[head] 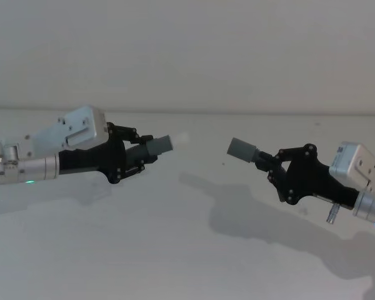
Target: Use both hands to pick up one end of the pipe from the table, align the ends, and insert them.
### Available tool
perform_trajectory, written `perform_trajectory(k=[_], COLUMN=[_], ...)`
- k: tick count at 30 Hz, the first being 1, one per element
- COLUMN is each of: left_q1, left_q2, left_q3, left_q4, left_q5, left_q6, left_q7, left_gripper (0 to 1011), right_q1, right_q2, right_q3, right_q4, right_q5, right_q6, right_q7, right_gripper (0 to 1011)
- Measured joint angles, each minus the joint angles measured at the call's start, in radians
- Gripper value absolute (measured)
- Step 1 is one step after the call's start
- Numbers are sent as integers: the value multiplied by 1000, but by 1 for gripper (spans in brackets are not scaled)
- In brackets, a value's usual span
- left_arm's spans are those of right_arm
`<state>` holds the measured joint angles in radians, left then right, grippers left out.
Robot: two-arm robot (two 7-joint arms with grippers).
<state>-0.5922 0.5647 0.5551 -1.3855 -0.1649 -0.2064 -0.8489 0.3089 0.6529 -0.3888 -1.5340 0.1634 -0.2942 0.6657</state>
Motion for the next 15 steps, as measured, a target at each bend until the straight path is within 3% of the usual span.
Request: perform_trajectory(k=[15], left_q1=[-9], left_q2=[5], left_q3=[5], left_q4=[8], left_q5=[1], left_q6=[-22], left_q7=[-16], left_gripper=[349], right_q1=[53], right_q2=[-16], right_q3=[-55], right_q4=[9], right_q5=[-26], right_q6=[-41], right_q7=[42], right_gripper=[85])
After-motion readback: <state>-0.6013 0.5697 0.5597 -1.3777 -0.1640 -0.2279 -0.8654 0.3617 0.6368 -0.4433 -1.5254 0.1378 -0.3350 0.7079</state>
